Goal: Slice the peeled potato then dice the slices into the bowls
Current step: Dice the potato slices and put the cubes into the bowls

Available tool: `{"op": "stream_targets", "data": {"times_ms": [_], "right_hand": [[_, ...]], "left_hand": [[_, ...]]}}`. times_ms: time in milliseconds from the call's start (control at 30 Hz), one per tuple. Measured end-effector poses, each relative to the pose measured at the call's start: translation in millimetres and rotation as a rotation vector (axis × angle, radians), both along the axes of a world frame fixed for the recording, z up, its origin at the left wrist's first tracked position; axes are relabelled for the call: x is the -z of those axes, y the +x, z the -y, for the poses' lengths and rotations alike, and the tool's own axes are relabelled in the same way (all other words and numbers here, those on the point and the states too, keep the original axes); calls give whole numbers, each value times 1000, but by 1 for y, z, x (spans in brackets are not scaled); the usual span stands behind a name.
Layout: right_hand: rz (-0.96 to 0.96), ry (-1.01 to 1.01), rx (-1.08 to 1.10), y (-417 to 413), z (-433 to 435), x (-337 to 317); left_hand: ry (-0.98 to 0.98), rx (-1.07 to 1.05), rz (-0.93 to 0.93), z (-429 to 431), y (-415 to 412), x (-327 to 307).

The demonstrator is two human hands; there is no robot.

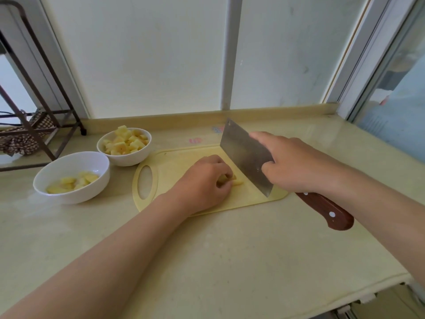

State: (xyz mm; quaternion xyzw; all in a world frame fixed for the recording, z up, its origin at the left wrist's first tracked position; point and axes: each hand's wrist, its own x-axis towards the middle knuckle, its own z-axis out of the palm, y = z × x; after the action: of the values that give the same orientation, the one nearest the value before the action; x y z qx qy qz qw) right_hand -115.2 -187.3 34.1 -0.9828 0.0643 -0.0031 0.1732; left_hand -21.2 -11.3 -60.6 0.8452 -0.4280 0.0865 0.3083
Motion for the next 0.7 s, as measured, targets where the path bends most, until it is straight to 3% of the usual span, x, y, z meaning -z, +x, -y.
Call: {"op": "stream_targets", "data": {"times_ms": [700], "right_hand": [[-173,-106,-49,-23,-24,-16]], "left_hand": [[36,49,97,-3,5,0]]}}
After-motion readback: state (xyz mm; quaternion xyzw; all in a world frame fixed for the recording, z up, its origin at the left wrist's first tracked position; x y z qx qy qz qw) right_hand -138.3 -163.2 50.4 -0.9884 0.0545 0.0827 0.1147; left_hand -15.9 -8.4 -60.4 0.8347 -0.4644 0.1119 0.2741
